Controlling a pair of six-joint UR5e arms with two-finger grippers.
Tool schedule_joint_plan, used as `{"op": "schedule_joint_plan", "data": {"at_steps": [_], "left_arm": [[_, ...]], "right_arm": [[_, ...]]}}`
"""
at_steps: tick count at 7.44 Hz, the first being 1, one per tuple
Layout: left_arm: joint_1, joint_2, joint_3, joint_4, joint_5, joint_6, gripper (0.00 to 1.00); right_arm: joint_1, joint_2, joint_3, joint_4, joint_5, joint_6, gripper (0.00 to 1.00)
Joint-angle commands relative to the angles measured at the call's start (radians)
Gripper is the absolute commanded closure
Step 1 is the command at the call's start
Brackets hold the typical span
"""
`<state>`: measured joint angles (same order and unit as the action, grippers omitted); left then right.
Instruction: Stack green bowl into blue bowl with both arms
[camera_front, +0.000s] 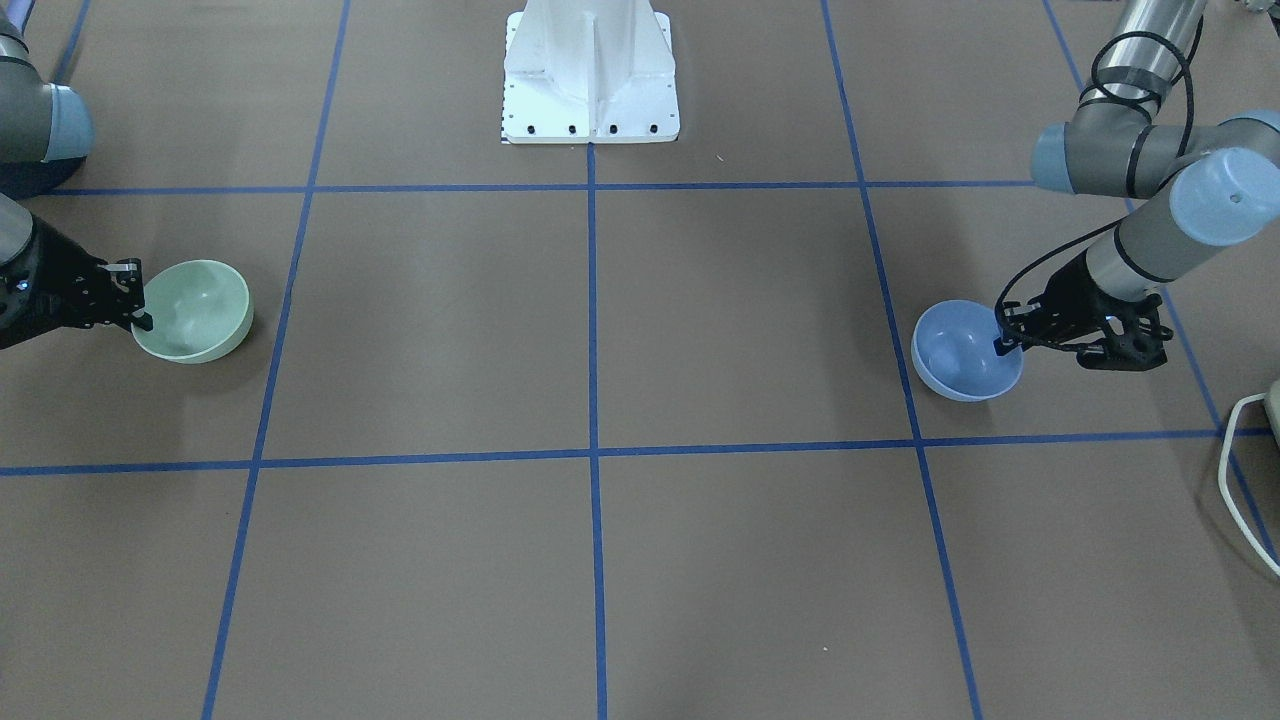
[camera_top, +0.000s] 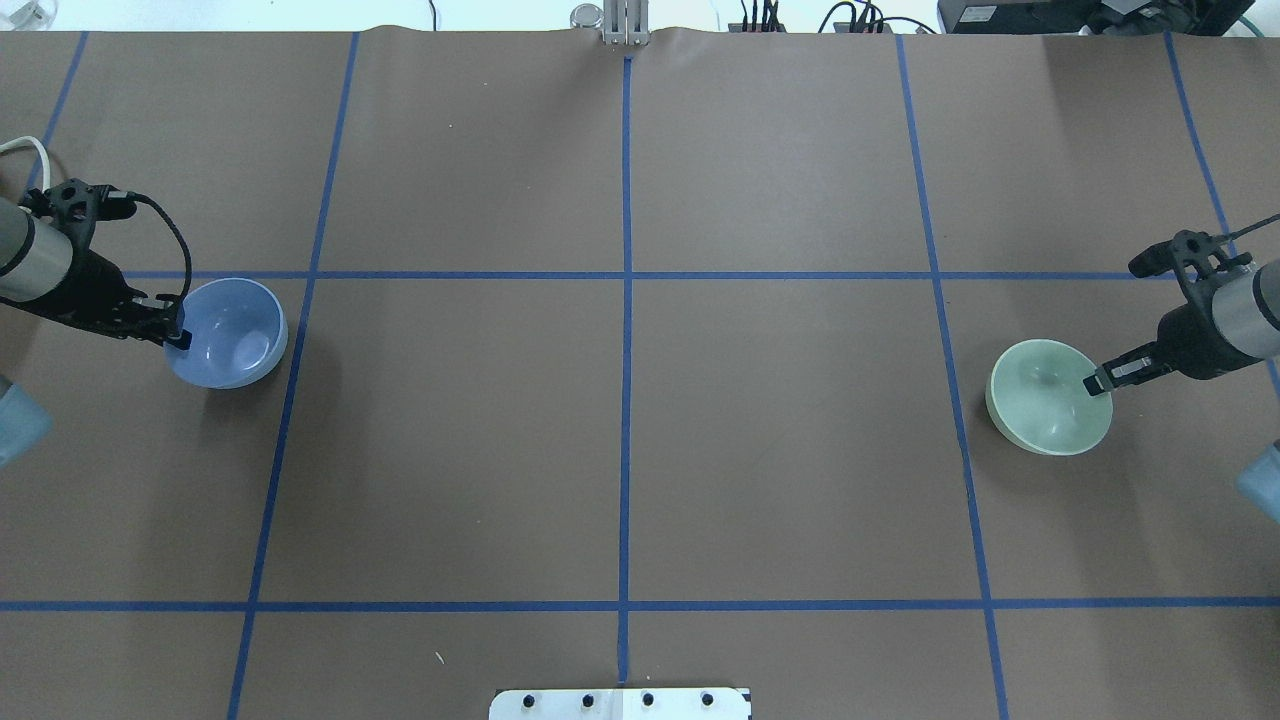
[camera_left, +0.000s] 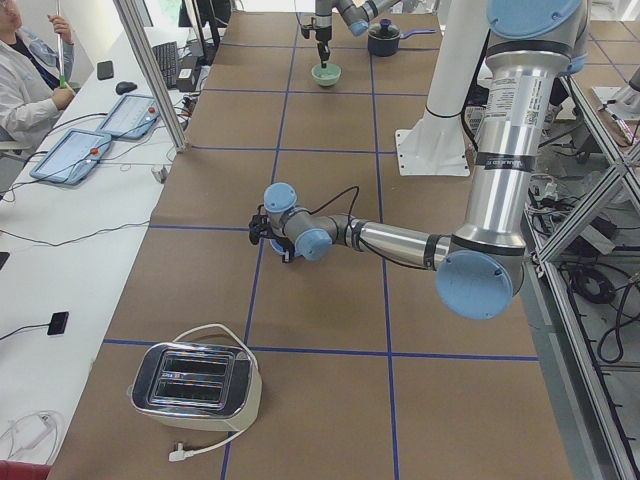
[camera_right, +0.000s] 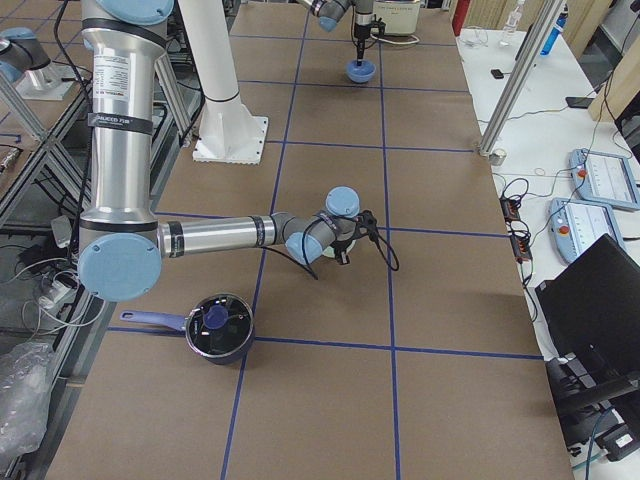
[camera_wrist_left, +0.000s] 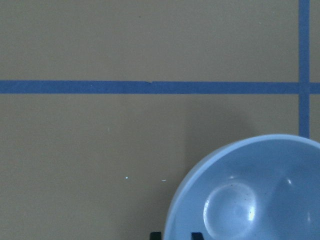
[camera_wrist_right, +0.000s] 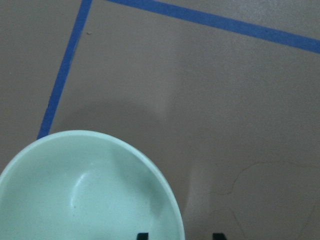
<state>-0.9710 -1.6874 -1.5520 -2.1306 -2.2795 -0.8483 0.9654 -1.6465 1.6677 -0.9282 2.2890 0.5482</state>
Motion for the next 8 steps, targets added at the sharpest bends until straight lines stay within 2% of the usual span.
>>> {"op": "schedule_joint_plan", "data": {"at_steps": [1,4,6,8], "left_arm": [[0.0,-0.006,-0.005,-0.012,0.0,-0.064,0.98],[0.0,-0.041,-0.032,-0.009,-0.012,-0.125,1.0],[0.0,-0.116,-0.045,-0.005,-0.015,-0.272,1.0],[0.032,-0.234,-0.048,0.114,-0.015,-0.333,1.0]], "right_arm": [[0.001,0.001,0.004,0.0,0.003,-0.002,1.0],[0.001,0.002,0.012,-0.001,0.01,-0.001,1.0],[0.027,0.04,0.014,-0.009,0.081,0.004,1.0],[0.059,0.071,0.033,-0.033,0.116,0.021,1.0]]}}
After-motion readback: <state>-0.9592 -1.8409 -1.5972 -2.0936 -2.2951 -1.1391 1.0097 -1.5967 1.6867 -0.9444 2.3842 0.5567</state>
